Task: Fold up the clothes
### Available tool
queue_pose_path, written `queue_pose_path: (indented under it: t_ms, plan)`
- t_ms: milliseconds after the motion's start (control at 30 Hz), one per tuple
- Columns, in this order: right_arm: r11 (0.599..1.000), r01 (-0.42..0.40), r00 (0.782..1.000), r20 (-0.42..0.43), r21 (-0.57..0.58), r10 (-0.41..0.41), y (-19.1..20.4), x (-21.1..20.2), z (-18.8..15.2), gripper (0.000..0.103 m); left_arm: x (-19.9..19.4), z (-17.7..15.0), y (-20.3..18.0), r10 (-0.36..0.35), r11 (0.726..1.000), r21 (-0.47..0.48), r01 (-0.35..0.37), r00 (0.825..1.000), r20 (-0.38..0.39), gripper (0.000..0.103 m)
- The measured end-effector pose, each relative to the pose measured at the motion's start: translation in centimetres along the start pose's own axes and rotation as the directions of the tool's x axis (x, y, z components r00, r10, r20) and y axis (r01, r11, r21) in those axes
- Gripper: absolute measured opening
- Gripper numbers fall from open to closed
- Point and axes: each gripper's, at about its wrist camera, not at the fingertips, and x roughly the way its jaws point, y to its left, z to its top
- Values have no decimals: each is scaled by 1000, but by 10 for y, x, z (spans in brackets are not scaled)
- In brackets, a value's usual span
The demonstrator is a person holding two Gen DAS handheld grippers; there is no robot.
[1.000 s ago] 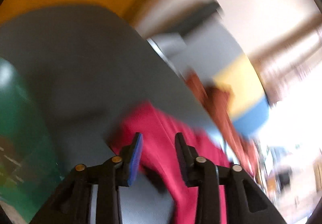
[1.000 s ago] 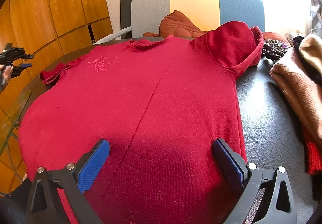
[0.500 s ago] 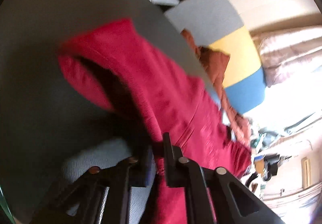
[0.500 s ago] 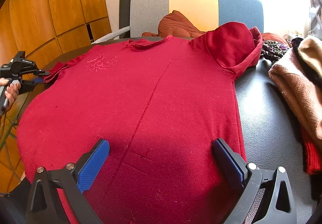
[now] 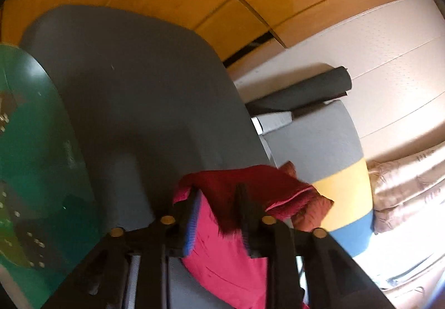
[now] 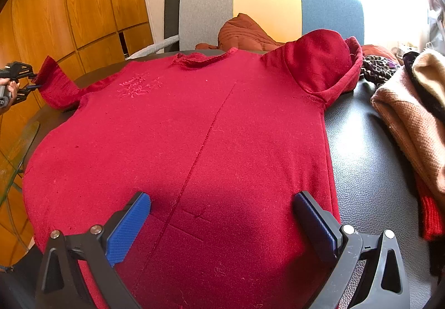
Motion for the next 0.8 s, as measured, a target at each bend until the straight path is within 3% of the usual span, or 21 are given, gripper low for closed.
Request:
queue_pose_path:
  t_ms: [167,233,333,433,567,700,800]
  plan:
    - [1000,9,1000,-16,-1,-9,2,1,2,103,-18,-11,-8,113,993,4,-114,987,117,34]
    - [1000,12,999,-34,2,-12,2,2,5,103,-21,-12,-6,118,993,-29,-115,985,130,34]
    - [1000,19,995,-96,18,-18,2,6,16,103,-8,-28,-33,82,985,146,-90,995,59,34]
    - [999,-4,992,-127,37,9,4,10,35,103,20,-75,-69,52,947,321,-32,997,-55,34]
    - [999,-30,996,-87,-23,27,15,19,70,103,57,-154,-108,37,867,492,77,975,-218,34]
    - [997,-36,996,-81,-70,30,19,45,101,103,86,-226,-142,66,785,605,134,953,-297,35]
    - [997,-28,996,-90,-72,22,15,70,118,103,111,-259,-159,105,739,662,129,947,-302,35]
